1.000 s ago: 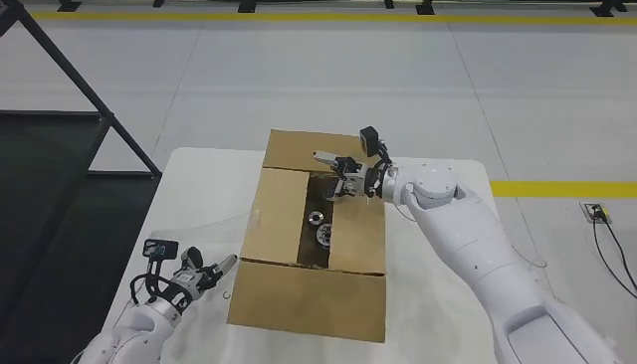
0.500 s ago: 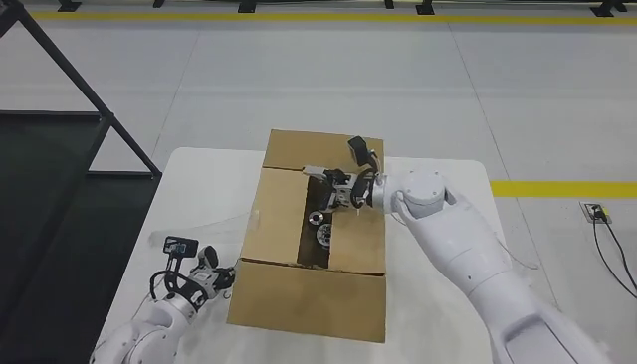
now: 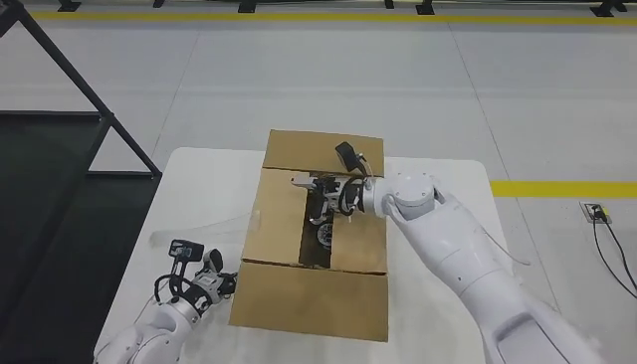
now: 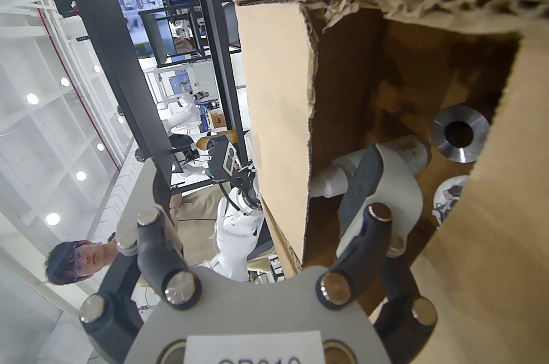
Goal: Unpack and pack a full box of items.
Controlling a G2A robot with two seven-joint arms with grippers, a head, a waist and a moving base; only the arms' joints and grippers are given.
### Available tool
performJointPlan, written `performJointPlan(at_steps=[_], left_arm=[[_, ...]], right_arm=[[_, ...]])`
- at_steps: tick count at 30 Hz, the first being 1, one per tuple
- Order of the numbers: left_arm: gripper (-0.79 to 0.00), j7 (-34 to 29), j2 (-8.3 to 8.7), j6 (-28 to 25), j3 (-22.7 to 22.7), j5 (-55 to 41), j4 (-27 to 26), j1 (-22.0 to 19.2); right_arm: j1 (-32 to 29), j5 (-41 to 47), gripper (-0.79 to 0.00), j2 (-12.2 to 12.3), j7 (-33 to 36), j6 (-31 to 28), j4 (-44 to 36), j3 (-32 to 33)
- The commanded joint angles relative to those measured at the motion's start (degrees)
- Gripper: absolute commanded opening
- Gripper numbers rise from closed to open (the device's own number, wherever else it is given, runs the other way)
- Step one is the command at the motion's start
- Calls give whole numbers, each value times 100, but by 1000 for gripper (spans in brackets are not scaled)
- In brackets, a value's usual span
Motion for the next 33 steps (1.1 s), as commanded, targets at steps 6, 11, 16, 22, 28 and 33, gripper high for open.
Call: performJointPlan(at_steps=[6, 11, 16, 22, 28, 33], left_arm=[[0, 173, -18, 183, -84, -61, 35, 26], [0, 188, -28, 159, -53, -22, -20, 40], [0, 248, -34, 91, -91, -74, -25, 84], [0, 350, -13, -113, -354, -271, -82, 257], [0, 500, 21, -300, -777, -486, -266, 551], [0, 617, 56, -617, -1222, -760, -489, 878]], right_arm=[[50, 53, 0, -153, 29, -242, 208, -54], [81, 137, 0, -226, 136, -439, 337, -25], [87, 302, 0, -268, 150, -666, 429, 88], [79, 434, 0, -283, 219, -836, 428, 227], [-9, 803, 0, -302, 263, -1052, 209, 447], [-125, 1135, 0, -336, 257, -1145, -66, 599]])
